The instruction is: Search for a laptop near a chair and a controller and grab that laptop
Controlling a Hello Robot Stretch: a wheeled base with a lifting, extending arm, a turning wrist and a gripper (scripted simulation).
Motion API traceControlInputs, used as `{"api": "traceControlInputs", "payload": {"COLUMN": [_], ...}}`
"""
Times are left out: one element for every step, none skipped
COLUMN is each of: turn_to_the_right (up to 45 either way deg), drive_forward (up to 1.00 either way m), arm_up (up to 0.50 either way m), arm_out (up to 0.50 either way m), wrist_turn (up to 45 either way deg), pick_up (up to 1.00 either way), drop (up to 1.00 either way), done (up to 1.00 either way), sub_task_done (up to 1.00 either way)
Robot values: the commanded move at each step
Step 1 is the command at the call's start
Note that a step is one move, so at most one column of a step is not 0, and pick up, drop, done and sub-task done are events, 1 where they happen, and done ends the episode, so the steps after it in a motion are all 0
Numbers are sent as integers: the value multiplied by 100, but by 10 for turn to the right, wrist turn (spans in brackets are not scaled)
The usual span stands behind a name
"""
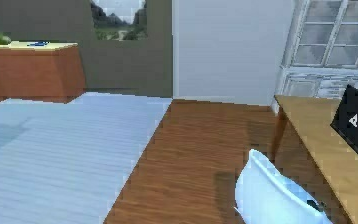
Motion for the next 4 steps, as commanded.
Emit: {"api": "traceControlInputs", "payload": {"turn_to_the_right": [0,210,0,150], "drive_forward": [75,0,45,0], "arm_up": [0,0,0,0], "arm_out": [0,0,0,0], "wrist_turn": [0,0,0,0], "pick_up": [0,0,0,0], "drop": [0,0,0,0], "done": [0,0,0,0], "sub_task_done": [0,0,0,0]}}
